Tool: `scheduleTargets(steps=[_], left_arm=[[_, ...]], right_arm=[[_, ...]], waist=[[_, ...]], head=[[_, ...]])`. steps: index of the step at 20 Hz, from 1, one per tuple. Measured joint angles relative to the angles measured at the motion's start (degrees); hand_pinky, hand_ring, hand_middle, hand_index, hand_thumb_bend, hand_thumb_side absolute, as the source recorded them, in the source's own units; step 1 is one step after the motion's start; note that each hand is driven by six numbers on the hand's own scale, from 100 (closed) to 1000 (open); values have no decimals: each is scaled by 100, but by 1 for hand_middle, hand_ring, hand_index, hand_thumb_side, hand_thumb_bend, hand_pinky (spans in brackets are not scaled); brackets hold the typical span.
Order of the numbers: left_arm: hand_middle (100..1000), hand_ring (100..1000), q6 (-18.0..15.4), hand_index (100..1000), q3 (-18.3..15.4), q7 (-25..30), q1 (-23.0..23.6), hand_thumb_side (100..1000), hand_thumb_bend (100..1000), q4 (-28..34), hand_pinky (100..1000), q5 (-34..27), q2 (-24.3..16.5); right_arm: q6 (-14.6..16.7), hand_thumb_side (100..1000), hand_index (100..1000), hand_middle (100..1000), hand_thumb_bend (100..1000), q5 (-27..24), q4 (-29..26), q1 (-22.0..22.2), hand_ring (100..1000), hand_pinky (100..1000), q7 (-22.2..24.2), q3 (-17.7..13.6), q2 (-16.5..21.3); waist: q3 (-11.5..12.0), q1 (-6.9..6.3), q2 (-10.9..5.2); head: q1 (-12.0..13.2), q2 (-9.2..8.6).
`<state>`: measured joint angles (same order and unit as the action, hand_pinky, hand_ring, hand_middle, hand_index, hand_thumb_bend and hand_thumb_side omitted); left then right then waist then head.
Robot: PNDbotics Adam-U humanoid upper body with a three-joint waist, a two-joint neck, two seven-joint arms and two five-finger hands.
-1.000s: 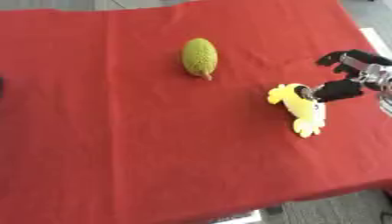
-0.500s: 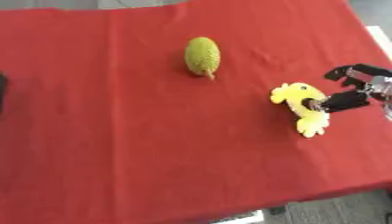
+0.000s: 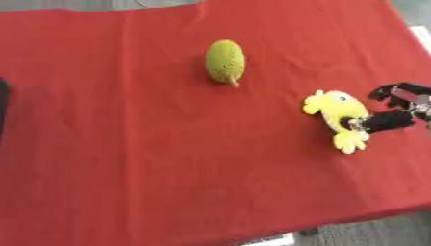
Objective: Pick up the objects with one hand, pass them to the other hand, and then place them into the box on the other side of the table.
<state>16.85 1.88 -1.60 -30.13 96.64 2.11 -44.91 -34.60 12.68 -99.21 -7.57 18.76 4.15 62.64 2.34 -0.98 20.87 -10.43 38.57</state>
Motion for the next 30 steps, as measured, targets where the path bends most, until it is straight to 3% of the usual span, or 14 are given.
scheduleTargets(steps=[3,5,11,20,30], left_arm=[[671,720,3,758,0,-3,0,500,833,4,893,-1,2],[670,720,5,757,-1,-5,0,499,829,15,893,-1,11],[667,720,17,748,-16,-13,14,502,808,32,895,-1,47],[660,719,28,740,-16,-1,17,503,793,35,894,0,49],[654,715,24,736,-17,-5,29,506,786,65,893,0,49]], right_arm=[[17,469,909,901,435,3,51,-20,916,889,14,48,-41],[41,415,893,886,422,-4,64,-50,910,886,15,70,-58],[93,101,806,800,342,-161,-47,-40,866,879,-143,84,-163],[-163,100,697,695,100,-677,-129,-19,782,853,-854,79,-244],[-216,100,687,685,100,-1374,-688,-183,756,832,-1742,-75,-281]], waist=[[17,-3,1],[27,-13,4],[43,-18,12],[46,-17,22],[34,-9,20]], head=[[-1,0],[-1,0],[-2,0],[-8,5],[3,6]])
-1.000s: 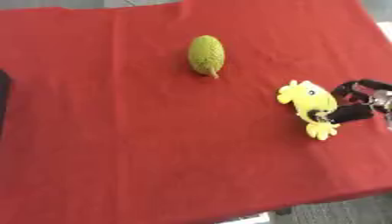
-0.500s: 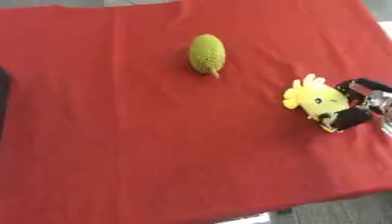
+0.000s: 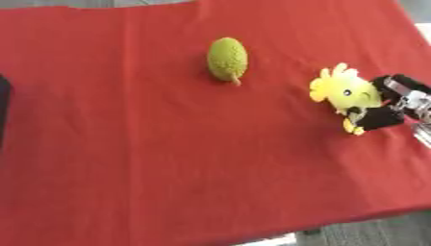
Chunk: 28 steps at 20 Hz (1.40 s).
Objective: Pick up the objects with one hand, pass them to the other hand, and then place them into the box on the other side of the table.
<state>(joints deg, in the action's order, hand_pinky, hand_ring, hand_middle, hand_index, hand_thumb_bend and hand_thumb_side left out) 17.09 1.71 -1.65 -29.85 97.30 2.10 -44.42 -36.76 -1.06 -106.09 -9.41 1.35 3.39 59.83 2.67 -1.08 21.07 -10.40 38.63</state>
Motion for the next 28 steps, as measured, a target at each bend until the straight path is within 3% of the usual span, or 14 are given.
scheduleTargets(steps=[6,11,28], left_arm=[[659,715,-10,739,-3,-10,-1,507,784,5,891,-5,1],[675,716,-14,751,6,-8,-38,508,789,42,890,-13,5],[687,714,51,765,444,540,-550,512,804,573,881,-227,47]], right_arm=[[40,100,683,681,100,-2,-538,-451,744,821,-300,13,-13],[82,100,687,687,100,14,-733,-929,740,814,-277,252,-195],[492,100,695,694,100,1557,-739,-2238,744,804,188,1147,-1659]], waist=[[11,-23,-5],[46,-54,-18],[87,-170,-97]], head=[[20,-51],[33,-114],[170,-154]])
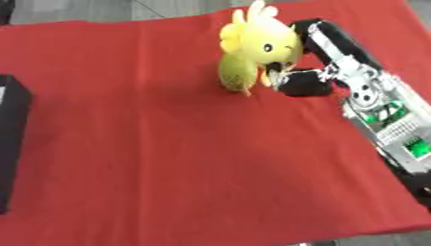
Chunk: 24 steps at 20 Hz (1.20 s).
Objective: Pick up the objects with one hand, pass them to the other hand, and then place them into the box on the other side of the table.
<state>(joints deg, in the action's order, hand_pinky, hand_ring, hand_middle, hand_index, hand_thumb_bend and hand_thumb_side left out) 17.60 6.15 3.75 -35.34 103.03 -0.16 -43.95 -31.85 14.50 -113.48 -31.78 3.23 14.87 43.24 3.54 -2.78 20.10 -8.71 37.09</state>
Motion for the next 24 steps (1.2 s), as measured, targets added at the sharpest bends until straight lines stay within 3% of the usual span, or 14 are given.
scheduleTargets(steps=[13,24], left_arm=[[688,715,373,768,593,845,-544,502,801,387,875,-58,4],[696,721,888,771,1028,1574,-1001,493,806,591,872,-128,143]], right_arm=[[176,100,697,697,100,1209,38,-408,746,801,224,622,-941],[440,100,702,705,100,1683,397,-456,757,800,7,1065,-1548]], waist=[[54,-82,-47],[110,-130,-57]], head=[[1,59],[-4,113]])
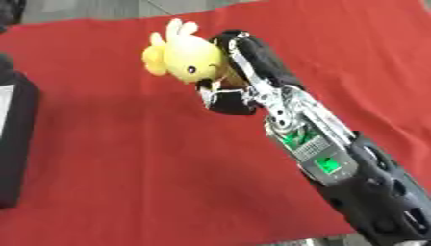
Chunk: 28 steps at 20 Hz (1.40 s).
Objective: Pick up the objects with one hand, pass them to the other hand, and then place them into the box on the other side of the table.
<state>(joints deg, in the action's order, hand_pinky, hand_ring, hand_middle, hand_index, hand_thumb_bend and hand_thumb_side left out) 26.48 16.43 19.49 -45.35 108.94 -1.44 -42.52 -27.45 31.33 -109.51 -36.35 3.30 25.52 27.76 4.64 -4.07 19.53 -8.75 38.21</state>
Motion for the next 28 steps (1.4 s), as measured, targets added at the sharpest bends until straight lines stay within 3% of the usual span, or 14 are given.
scheduleTargets(steps=[15,28], left_arm=[[720,745,450,801,366,506,-326,511,850,209,878,384,196],[729,756,837,812,696,787,-565,509,881,159,886,707,406]], right_arm=[[350,100,706,708,100,535,375,-97,756,794,-388,436,-441],[330,100,705,707,100,891,803,-177,748,778,-941,758,-829]], waist=[[39,-22,-9],[76,-23,-9]], head=[[-49,42],[-66,49]])
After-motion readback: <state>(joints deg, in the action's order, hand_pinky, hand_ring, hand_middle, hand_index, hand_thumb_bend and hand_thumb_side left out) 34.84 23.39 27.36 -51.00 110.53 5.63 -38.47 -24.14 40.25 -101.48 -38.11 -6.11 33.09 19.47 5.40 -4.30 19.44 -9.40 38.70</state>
